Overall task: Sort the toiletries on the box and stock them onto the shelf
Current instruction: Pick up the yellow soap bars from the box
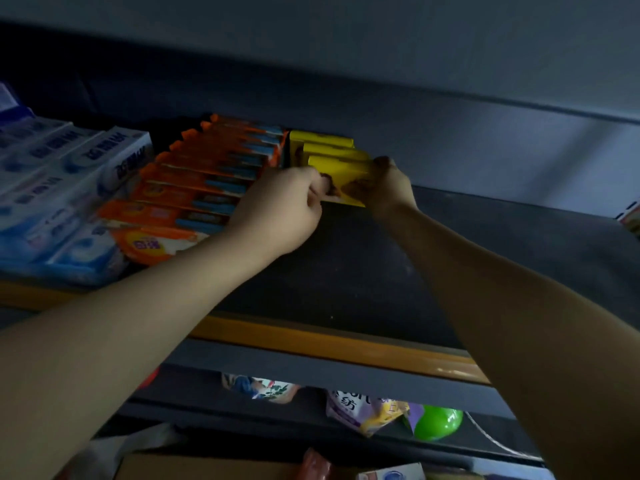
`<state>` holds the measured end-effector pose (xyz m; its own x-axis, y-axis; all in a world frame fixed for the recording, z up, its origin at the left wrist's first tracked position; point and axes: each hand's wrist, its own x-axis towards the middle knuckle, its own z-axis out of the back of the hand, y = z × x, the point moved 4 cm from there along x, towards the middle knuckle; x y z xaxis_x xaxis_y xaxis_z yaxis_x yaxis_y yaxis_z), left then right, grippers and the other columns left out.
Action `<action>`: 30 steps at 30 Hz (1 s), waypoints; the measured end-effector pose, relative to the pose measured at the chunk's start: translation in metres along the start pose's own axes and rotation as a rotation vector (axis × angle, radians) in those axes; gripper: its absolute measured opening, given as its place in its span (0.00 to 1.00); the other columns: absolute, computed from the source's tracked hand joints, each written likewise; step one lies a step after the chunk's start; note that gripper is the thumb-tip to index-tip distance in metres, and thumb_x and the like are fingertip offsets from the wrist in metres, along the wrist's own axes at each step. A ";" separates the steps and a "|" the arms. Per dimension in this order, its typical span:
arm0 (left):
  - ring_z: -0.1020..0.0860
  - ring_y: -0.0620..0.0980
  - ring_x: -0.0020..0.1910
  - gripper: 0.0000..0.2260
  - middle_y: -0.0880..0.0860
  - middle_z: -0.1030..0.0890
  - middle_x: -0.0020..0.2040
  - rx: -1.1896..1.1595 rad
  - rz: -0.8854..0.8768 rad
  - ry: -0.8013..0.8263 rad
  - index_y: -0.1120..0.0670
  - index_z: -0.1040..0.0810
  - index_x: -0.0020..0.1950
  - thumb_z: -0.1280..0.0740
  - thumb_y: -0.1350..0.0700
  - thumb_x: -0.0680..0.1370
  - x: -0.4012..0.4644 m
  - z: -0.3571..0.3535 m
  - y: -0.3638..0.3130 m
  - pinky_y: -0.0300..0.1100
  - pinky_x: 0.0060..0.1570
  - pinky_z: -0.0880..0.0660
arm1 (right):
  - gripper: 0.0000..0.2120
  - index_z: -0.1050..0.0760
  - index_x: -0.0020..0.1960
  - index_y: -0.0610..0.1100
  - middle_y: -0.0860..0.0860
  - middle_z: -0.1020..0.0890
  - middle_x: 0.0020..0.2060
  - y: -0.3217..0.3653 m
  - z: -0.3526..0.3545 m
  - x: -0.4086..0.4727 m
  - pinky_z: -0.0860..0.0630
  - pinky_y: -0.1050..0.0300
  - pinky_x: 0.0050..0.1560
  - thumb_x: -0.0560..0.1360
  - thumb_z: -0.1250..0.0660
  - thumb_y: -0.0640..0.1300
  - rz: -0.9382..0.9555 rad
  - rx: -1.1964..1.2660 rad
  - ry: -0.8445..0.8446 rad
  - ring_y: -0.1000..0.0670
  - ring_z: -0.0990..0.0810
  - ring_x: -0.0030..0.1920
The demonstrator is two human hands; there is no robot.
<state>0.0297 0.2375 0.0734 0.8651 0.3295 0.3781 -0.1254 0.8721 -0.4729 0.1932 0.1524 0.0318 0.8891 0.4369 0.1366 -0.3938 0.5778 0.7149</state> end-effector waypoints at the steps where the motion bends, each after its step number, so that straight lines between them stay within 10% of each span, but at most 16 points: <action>1: 0.22 0.52 0.52 0.09 0.53 0.20 0.53 0.012 -0.086 -0.008 0.55 0.22 0.55 0.37 0.61 0.77 -0.007 0.002 -0.002 0.47 0.50 0.25 | 0.27 0.34 0.66 0.40 0.42 0.24 0.60 0.001 -0.003 0.000 0.36 0.62 0.41 0.72 0.28 0.46 -0.009 -0.008 0.016 0.44 0.25 0.60; 7: 0.23 0.56 0.51 0.14 0.55 0.21 0.48 0.166 -0.461 0.063 0.59 0.21 0.50 0.43 0.54 0.75 -0.044 0.018 -0.014 0.53 0.40 0.22 | 0.32 0.42 0.71 0.38 0.40 0.27 0.63 0.007 -0.012 -0.005 0.30 0.52 0.51 0.74 0.31 0.46 -0.094 0.052 0.122 0.40 0.27 0.63; 16: 0.23 0.57 0.54 0.08 0.56 0.21 0.55 0.103 -0.380 0.124 0.58 0.21 0.53 0.35 0.60 0.75 -0.056 0.035 -0.010 0.54 0.48 0.23 | 0.22 0.30 0.59 0.38 0.38 0.21 0.52 0.003 -0.009 -0.021 0.24 0.41 0.56 0.73 0.31 0.52 -0.187 0.047 0.073 0.38 0.21 0.53; 21: 0.25 0.56 0.54 0.09 0.55 0.22 0.54 0.114 -0.332 0.135 0.58 0.22 0.55 0.35 0.59 0.76 -0.057 0.030 0.004 0.54 0.49 0.25 | 0.13 0.25 0.57 0.37 0.38 0.20 0.54 -0.001 -0.022 -0.012 0.26 0.54 0.50 0.75 0.35 0.42 -0.188 -0.109 0.076 0.39 0.21 0.56; 30: 0.26 0.55 0.53 0.14 0.56 0.21 0.49 0.112 -0.420 0.063 0.59 0.21 0.51 0.44 0.55 0.74 -0.069 0.041 0.006 0.52 0.44 0.23 | 0.29 0.32 0.64 0.35 0.37 0.22 0.57 -0.001 -0.016 -0.028 0.26 0.52 0.52 0.75 0.37 0.57 -0.284 -0.011 0.020 0.39 0.22 0.56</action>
<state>-0.0506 0.2352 0.0774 0.8799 -0.0821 0.4681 0.1948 0.9607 -0.1978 0.1645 0.1508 0.0160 0.9593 0.2700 -0.0822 -0.1321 0.6867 0.7148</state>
